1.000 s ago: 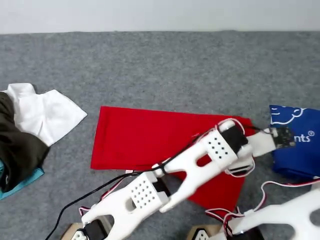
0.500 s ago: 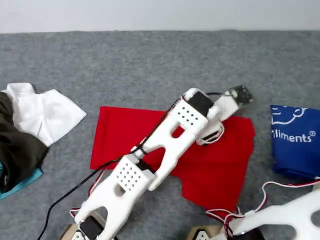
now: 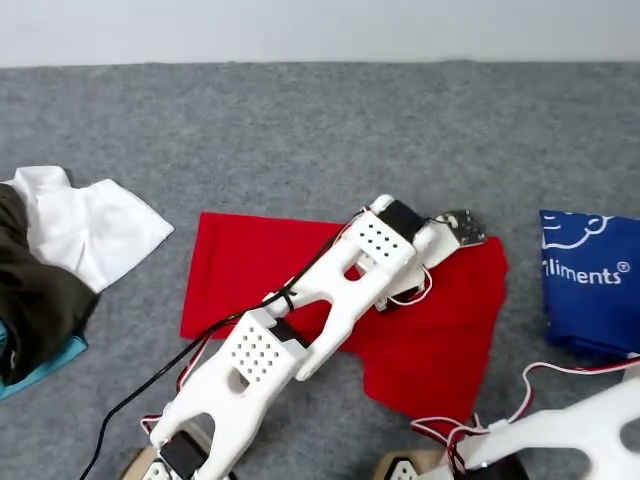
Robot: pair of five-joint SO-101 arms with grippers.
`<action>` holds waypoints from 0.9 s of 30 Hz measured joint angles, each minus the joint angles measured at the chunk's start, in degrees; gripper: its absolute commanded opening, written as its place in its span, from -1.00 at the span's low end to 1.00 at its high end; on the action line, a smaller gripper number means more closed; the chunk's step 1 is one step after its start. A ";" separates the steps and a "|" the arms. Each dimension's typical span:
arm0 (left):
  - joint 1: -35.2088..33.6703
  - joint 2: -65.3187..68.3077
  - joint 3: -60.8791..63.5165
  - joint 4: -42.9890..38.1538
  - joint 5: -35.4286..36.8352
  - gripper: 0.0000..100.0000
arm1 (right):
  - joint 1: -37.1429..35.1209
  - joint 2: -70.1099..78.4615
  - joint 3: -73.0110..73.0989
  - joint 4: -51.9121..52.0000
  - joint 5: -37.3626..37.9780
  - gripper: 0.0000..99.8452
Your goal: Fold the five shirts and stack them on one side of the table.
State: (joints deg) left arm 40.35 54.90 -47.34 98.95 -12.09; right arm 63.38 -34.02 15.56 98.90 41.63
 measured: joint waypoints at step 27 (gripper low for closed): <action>-8.53 -12.40 15.74 -8.79 0.18 -0.80 | 0.00 0.00 0.00 0.00 0.00 -0.92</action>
State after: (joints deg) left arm 31.82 42.51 -31.60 90.15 -11.91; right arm 63.38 -34.02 15.56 98.90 41.63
